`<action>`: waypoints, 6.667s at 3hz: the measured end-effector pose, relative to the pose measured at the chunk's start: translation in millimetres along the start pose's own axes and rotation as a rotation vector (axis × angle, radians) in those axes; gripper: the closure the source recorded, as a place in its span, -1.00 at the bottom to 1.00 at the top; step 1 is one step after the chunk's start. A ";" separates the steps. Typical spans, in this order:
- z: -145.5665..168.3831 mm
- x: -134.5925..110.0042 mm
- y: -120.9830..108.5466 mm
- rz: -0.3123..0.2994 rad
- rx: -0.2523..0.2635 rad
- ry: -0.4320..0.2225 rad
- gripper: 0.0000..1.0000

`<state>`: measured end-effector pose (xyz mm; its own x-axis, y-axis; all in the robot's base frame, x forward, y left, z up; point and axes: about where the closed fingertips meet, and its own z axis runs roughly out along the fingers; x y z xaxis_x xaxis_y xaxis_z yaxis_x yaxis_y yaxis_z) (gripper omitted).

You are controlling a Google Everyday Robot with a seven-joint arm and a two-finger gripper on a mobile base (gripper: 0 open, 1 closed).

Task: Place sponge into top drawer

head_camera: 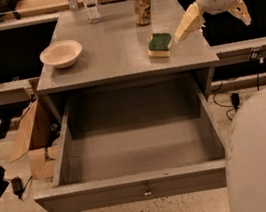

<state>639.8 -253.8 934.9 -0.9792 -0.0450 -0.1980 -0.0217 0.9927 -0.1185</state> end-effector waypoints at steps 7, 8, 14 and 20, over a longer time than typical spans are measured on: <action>42.3 -82.8 21.0 0.387 -0.024 -0.158 -1.00; 49.4 -94.8 25.7 0.482 -0.018 -0.160 -1.00; 129.7 -164.3 93.0 0.401 0.084 -0.238 -0.65; 59.3 -136.4 89.7 0.362 -0.089 -0.238 1.00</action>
Offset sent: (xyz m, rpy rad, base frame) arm 0.0398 -0.0046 -0.0277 0.1313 -0.1105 -0.2746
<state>783.4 -165.2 893.6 -0.8534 0.2929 -0.4311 0.2863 0.9546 0.0819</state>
